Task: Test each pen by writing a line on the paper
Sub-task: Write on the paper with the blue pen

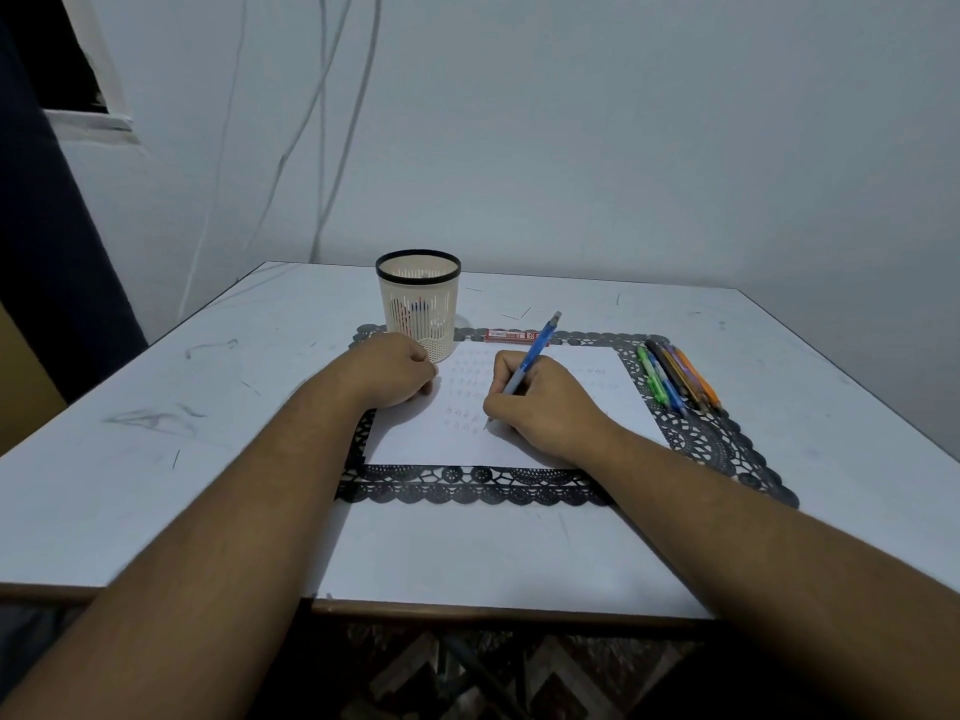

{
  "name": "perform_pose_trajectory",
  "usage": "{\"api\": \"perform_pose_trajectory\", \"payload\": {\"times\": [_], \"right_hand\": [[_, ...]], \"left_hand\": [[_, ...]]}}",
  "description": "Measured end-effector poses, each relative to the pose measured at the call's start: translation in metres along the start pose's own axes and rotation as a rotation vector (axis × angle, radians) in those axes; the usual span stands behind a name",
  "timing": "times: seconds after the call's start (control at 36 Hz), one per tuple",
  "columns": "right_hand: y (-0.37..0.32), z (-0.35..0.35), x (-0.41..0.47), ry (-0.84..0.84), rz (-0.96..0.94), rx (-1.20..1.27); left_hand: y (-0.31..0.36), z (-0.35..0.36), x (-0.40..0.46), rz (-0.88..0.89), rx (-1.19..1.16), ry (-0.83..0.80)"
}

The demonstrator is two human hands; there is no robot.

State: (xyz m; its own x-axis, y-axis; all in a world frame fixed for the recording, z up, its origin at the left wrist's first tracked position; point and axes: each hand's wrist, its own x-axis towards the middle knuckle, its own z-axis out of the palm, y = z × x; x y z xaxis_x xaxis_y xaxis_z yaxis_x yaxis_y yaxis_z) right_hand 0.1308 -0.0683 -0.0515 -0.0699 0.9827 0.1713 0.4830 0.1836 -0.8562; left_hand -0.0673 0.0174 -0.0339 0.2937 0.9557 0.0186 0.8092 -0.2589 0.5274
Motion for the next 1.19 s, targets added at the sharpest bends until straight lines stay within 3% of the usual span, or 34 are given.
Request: {"api": "perform_pose_trajectory", "payload": {"times": [0.69,0.83,0.97,1.08,1.19], "right_hand": [[0.0,0.002,-0.004,-0.044,-0.036,-0.005],[0.0,-0.006,0.002,0.082,-0.021,0.163],[0.006,-0.014,0.011,0.079,0.137,0.477],[0.006,-0.023,0.014,0.146,0.199,0.653],[0.006,-0.033,0.017,0.176,0.195,0.737]], "left_hand": [[0.002,0.001,-0.001,0.0,0.028,-0.003],[0.002,0.0,-0.002,0.011,0.041,-0.002],[0.001,0.001,0.0,0.035,0.03,0.032],[0.01,0.0,-0.005,0.142,-0.078,0.184],[0.013,-0.003,-0.012,0.306,-0.268,0.619]]}}
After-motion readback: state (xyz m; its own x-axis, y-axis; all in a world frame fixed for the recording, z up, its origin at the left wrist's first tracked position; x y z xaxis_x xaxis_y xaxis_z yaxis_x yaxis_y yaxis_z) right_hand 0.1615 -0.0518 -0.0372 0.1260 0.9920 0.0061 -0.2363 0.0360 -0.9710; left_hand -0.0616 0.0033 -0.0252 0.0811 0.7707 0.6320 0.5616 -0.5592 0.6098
